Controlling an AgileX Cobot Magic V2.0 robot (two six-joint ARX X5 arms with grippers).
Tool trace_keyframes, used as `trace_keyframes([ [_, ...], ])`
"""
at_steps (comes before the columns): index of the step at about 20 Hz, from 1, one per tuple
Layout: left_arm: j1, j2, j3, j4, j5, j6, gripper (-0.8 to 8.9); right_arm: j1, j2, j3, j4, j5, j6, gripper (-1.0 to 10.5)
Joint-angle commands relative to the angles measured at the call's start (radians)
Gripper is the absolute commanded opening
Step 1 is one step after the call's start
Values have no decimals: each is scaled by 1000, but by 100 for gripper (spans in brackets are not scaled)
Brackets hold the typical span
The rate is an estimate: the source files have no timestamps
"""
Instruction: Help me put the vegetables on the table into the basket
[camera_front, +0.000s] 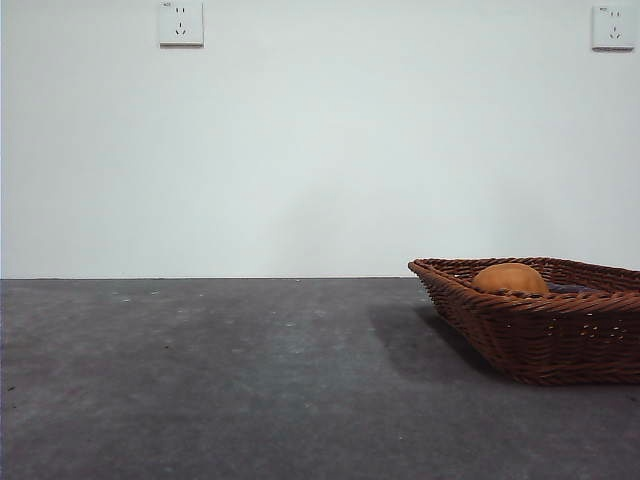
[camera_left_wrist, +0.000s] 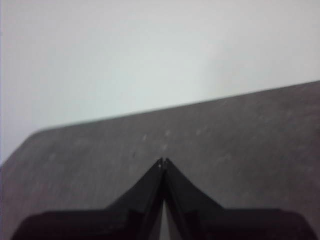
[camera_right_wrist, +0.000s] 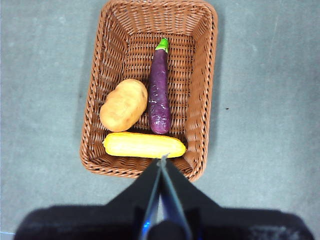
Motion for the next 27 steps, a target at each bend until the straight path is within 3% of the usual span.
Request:
trace_keyframes([
  [1,5,-35,-56,18,-37,-43,-5,1,2,-6,-22,1,6,1],
  [6,5,-74,-158,11,-150,-114,-4,1,2,-6,-22,1,6,1],
  [8,5,-74,-178,-17,-147,-136,-4,1,2,-6,-22,1,6,1],
  [12,8,-74,-177,-30,-76,-132,-4,1,2,-6,-22,1,6,1],
  [16,8,-71,-177,-35,75,-166,-4,1,2,-6,-22,1,6,1],
  [27,8,-55,-177,-34,81,-166,-4,1,2,-6,-22,1,6,1],
])
